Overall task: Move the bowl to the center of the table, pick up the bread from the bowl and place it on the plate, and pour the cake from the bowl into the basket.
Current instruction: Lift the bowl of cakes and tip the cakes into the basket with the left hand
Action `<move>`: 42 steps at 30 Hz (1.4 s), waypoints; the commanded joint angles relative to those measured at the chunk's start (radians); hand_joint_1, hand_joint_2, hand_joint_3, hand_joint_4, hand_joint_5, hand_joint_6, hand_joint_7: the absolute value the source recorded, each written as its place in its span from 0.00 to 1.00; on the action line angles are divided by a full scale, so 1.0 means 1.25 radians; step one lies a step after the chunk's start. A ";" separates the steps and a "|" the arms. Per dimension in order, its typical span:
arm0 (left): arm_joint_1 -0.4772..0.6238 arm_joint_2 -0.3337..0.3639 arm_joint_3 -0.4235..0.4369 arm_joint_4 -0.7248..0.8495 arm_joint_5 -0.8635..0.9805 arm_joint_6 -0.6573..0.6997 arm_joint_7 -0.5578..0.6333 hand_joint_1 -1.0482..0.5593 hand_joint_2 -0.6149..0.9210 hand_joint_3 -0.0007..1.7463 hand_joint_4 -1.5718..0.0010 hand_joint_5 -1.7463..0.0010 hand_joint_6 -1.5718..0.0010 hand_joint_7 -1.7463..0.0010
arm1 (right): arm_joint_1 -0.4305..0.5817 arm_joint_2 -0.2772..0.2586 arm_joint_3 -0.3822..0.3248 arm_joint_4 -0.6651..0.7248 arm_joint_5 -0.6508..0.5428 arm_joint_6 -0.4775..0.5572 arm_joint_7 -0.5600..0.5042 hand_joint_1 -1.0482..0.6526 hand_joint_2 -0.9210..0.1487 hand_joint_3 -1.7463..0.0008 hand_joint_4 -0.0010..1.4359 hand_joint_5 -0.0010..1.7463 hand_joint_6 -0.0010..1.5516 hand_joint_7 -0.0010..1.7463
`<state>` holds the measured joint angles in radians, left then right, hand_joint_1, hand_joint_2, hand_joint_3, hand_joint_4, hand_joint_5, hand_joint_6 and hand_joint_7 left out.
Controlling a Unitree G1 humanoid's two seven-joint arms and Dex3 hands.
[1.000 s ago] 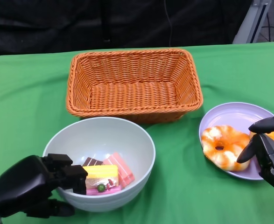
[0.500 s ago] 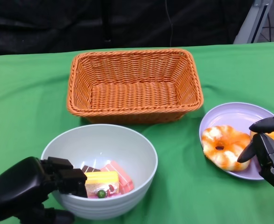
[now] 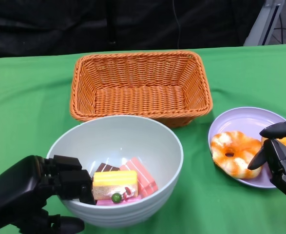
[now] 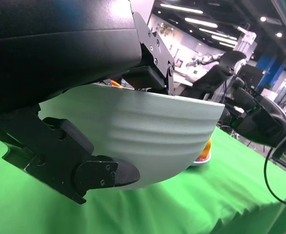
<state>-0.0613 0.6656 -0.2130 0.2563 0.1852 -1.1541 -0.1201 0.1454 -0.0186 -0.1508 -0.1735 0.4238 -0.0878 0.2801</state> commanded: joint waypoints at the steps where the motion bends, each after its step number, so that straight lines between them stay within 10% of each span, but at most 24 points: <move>1: -0.010 -0.016 0.026 -0.032 -0.048 0.014 -0.015 0.58 0.72 0.63 0.45 0.02 0.49 0.26 | -0.003 -0.002 -0.009 -0.002 -0.002 0.002 -0.011 0.54 0.15 0.58 0.46 0.93 0.41 0.72; 18: -0.132 -0.141 0.076 0.014 -0.072 0.125 -0.067 0.59 0.61 0.83 0.44 0.00 0.48 0.19 | 0.027 0.005 0.062 0.006 -0.079 -0.008 -0.006 0.55 0.18 0.58 0.47 0.94 0.43 0.74; 42: -0.363 -0.329 0.106 0.193 -0.072 0.219 -0.057 0.55 0.71 0.72 0.44 0.00 0.55 0.10 | 0.026 -0.006 0.093 0.032 -0.128 -0.035 0.027 0.53 0.25 0.45 0.45 0.99 0.38 0.84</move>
<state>-0.4746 0.2580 -0.0942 0.4815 0.0943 -0.8782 -0.2124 0.1788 -0.0090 -0.0319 -0.1405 0.2677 -0.1155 0.3086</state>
